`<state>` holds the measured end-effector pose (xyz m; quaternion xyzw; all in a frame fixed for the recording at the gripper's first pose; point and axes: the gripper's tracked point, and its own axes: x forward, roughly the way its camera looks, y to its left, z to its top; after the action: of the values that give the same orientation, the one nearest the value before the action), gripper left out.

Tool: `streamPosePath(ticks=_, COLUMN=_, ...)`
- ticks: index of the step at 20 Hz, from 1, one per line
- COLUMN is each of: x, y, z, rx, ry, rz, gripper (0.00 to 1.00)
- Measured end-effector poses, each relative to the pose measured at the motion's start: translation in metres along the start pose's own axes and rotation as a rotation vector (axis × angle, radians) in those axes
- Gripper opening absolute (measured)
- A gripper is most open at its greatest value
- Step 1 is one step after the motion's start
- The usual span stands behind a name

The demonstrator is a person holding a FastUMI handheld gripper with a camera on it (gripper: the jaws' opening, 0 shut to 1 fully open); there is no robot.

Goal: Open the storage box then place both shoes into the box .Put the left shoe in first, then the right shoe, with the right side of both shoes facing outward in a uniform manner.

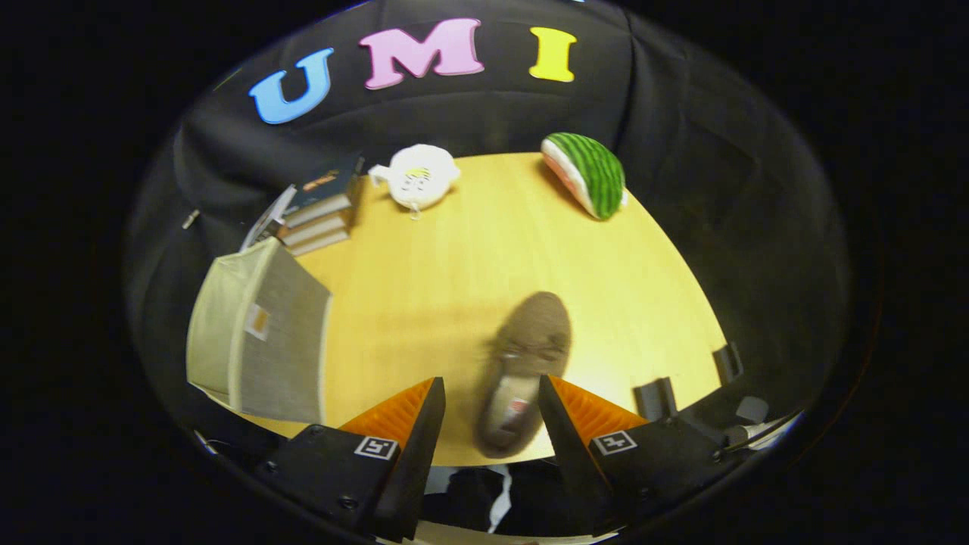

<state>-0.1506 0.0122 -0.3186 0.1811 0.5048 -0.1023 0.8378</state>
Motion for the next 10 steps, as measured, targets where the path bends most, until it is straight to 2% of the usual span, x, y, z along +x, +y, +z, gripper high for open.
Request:
streamPosePath(ticks=2, x=0.021, y=-0.031, z=-0.017, rx=-0.017, ry=0.021, rz=-0.074, gripper=0.77)
streamPosePath(ticks=4, x=0.045, y=-0.048, z=-0.024, rx=-0.043, ry=0.029, rz=-0.114, gripper=0.76)
streamPosePath(ticks=7, x=0.066, y=-0.041, z=-0.026, rx=0.019, ry=0.033, rz=-0.067, gripper=0.75)
streamPosePath(ticks=9, x=0.083, y=-0.044, z=-0.022, rx=0.007, ry=0.029, rz=-0.089, gripper=0.64)
streamPosePath(ticks=10, x=0.090, y=-0.046, z=-0.014, rx=0.007, ry=0.009, rz=-0.104, gripper=0.63)
